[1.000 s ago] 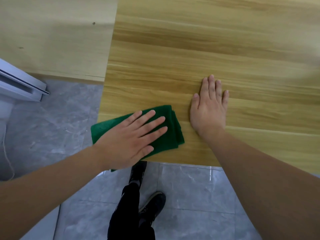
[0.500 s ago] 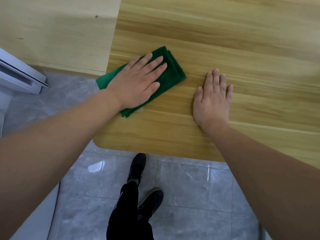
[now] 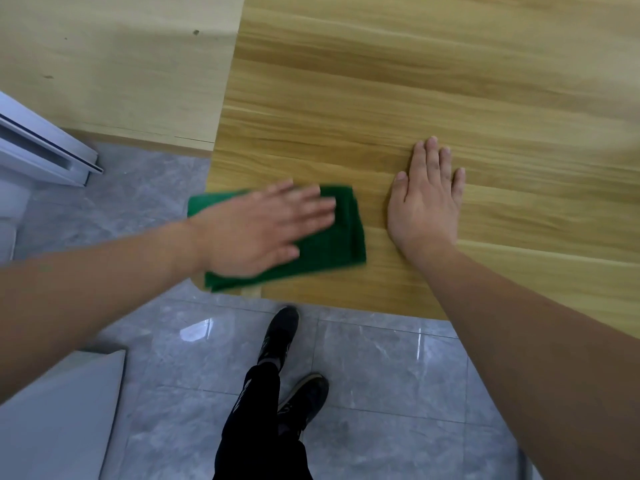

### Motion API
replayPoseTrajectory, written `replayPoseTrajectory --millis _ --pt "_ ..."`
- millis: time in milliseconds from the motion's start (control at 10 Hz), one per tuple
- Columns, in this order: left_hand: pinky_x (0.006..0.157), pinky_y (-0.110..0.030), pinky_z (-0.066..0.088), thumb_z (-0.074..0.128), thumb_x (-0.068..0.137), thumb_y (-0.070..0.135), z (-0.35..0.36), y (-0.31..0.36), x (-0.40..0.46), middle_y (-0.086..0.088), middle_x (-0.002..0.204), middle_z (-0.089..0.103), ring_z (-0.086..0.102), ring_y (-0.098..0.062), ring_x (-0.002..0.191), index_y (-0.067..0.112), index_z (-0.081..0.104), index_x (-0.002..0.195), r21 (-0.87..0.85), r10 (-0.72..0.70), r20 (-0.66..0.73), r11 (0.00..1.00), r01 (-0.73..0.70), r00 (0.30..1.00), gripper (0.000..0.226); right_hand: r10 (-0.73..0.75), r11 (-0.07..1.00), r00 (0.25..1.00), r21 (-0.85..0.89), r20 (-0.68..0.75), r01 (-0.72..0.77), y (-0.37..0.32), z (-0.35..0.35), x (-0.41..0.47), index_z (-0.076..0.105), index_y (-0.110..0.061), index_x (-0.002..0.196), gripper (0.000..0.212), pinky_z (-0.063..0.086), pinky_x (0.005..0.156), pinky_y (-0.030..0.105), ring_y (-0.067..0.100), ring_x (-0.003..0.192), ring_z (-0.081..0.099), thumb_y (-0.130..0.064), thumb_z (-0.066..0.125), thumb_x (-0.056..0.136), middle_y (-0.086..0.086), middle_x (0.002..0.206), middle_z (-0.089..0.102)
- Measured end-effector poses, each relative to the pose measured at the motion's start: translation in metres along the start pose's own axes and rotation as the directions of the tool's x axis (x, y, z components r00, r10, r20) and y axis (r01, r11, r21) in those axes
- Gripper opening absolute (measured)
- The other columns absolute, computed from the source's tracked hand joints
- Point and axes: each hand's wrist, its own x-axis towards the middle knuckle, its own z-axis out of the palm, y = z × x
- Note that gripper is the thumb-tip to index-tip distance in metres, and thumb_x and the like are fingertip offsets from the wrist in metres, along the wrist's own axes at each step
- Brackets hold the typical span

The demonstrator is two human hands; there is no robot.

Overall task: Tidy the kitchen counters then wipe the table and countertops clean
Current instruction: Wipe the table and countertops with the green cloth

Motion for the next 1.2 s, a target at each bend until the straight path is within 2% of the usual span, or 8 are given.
replayPoseTrajectory --millis 100,300,500,600,800,900,1000,1200 --pt "0.122 -0.041 -0.004 0.007 0.1 0.05 -0.013 -0.032 0.027 0.001 0.165 -0.005 -0.01 -0.017 0.151 0.022 -0.002 0.156 -0.086 -0.297 -0.051 0.952 0.293 0.953 0.063 -0.007 1.0 1.0 0.007 -0.006 0.007 0.0 0.001 0.0 0.007 -0.014 0.155 0.057 -0.007 0.12 0.042 0.017 0.149 -0.007 -0.033 0.016 0.102 -0.001 0.163 -0.003" --pt "0.123 -0.043 -0.001 0.006 0.101 0.047 -0.004 0.009 0.034 -0.001 0.165 -0.004 -0.011 -0.02 0.151 0.02 -0.001 0.157 -0.158 -0.446 -0.081 0.889 0.43 0.891 0.062 -0.003 1.0 1.0 -0.01 -0.014 0.002 0.002 0.001 -0.001 0.007 -0.014 0.155 0.057 -0.006 0.12 0.042 0.017 0.149 -0.007 -0.033 0.017 0.102 -0.001 0.163 -0.002" --pt "0.122 -0.047 0.005 0.016 0.104 0.045 0.015 0.064 -0.009 -0.003 0.165 0.004 -0.005 -0.025 0.152 0.018 0.009 0.157 -0.049 -0.081 -0.047 0.996 0.078 0.996 0.06 -0.007 1.0 1.0 0.001 -0.02 0.007 0.002 0.002 0.001 0.008 -0.015 0.155 0.057 -0.007 0.12 0.042 0.017 0.149 -0.006 -0.034 0.017 0.102 -0.001 0.163 -0.001" --pt "0.122 -0.044 -0.001 0.014 0.104 0.045 0.008 0.03 -0.002 0.003 0.165 -0.001 -0.008 -0.019 0.151 0.023 0.005 0.158 -0.01 0.025 -0.015 1.0 -0.025 1.0 0.059 -0.015 0.998 1.0 0.062 -0.017 0.016 0.004 0.0 0.001 0.011 -0.015 0.155 0.056 -0.007 0.12 0.039 0.016 0.149 -0.005 -0.032 0.022 0.103 -0.002 0.163 0.001" --pt "0.121 -0.041 -0.009 0.014 0.104 0.044 -0.019 -0.028 0.057 0.004 0.165 -0.008 -0.012 -0.016 0.15 0.024 -0.002 0.157 -0.145 -0.466 -0.064 0.879 0.454 0.883 0.059 0.036 0.964 0.995 0.267 -0.089 -0.011 0.033 -0.017 -0.013 0.024 -0.008 0.152 0.051 0.006 0.121 0.039 0.021 0.148 0.01 -0.02 0.032 0.103 0.007 0.161 0.014" --pt "0.122 -0.044 -0.004 0.014 0.104 0.043 -0.018 -0.01 0.076 0.001 0.165 -0.006 -0.009 -0.021 0.151 0.021 0.0 0.157 -0.194 -0.563 -0.094 0.819 0.54 0.821 0.059 0.163 0.986 0.982 0.033 -0.099 -0.161 0.076 -0.024 -0.031 0.023 -0.012 0.152 0.051 0.006 0.119 0.044 0.024 0.148 0.01 -0.023 0.029 0.102 0.005 0.162 0.012" --pt "0.122 -0.045 -0.004 0.012 0.103 0.046 -0.013 0.023 0.076 0.0 0.165 -0.007 -0.011 -0.023 0.151 0.024 -0.002 0.157 -0.192 -0.48 -0.084 0.868 0.459 0.873 0.06 0.301 0.95 0.953 -0.075 -0.019 -0.302 0.113 -0.029 -0.049 0.014 -0.016 0.154 0.056 0.004 0.119 0.048 0.025 0.149 0.005 -0.032 0.025 0.102 0.003 0.163 0.004" --pt "0.122 -0.048 0.003 0.015 0.102 0.056 0.003 0.111 0.059 -0.002 0.165 0.002 -0.007 -0.027 0.151 0.023 0.007 0.158 -0.063 0.01 -0.059 0.998 -0.013 0.998 0.065 0.37 0.928 0.929 -0.056 0.03 -0.368 0.123 -0.019 -0.057 -0.002 -0.023 0.155 0.057 -0.003 0.119 0.048 0.024 0.149 -0.008 -0.04 0.011 0.102 -0.001 0.162 -0.01"
